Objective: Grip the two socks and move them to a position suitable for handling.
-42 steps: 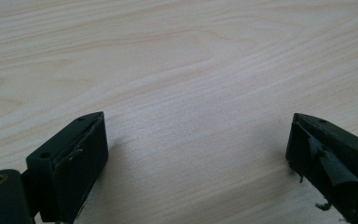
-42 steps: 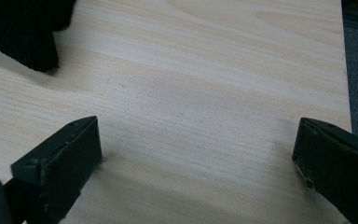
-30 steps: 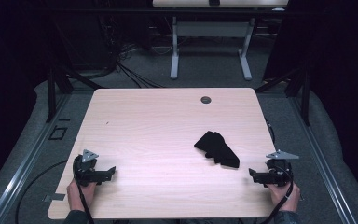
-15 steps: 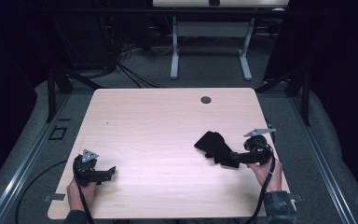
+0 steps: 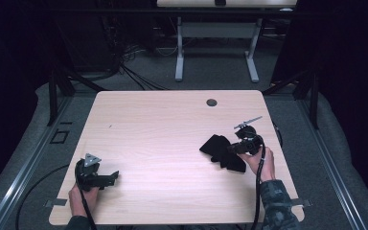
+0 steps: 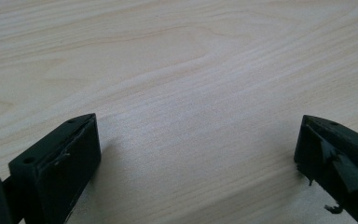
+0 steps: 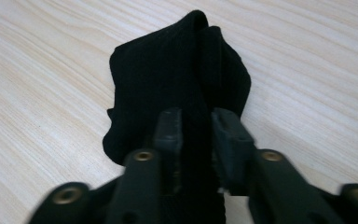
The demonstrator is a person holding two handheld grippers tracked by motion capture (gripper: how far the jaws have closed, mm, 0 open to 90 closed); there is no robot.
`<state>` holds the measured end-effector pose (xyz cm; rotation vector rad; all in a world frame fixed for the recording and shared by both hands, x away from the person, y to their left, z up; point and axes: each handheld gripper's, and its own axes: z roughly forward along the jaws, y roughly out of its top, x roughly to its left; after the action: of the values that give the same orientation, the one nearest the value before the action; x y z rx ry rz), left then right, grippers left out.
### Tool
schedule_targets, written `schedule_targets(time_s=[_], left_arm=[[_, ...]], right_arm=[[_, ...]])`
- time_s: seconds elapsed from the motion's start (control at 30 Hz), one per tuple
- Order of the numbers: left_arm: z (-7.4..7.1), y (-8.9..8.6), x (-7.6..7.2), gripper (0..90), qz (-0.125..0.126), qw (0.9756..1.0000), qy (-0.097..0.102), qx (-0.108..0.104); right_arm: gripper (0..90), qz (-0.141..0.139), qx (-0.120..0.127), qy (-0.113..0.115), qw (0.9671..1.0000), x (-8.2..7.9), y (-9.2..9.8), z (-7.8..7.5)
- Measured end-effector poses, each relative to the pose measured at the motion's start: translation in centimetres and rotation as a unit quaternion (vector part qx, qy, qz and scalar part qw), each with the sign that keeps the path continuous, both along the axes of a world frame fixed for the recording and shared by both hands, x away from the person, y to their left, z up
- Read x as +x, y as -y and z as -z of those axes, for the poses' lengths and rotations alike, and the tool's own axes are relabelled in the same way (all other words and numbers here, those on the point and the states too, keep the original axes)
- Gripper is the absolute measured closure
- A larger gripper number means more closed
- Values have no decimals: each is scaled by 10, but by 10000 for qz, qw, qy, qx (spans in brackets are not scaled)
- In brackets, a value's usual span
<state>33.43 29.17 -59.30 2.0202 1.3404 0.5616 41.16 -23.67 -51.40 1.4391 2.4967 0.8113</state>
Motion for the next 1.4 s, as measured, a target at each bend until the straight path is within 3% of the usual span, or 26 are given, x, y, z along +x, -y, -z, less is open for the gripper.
schedule_targets(time_s=[0.07,0.27,0.8,0.97,1.2,1.4], left_arm=[[0,0,0,3,-9,10000,8,-13],[0,0,0,3,-14,10000,12,-15],[0,0,0,3,-1,10000,4,-3],[0,0,0,3,2,10000,0,-1],[0,0,0,3,2,10000,-1,-1],[0,0,0,3,-15,10000,12,-18]], right_arm=[[841,12,-42,-17,10000,0,-2,0],[855,-33,-134,142,9998,-6,-6,-9],[858,-303,-211,953,9948,-31,-22,-74],[858,-363,-161,1039,9938,-33,-26,-87],[858,-656,-88,1264,9898,-43,-40,-114],[857,-1011,13,1296,9864,-57,-59,-119]])
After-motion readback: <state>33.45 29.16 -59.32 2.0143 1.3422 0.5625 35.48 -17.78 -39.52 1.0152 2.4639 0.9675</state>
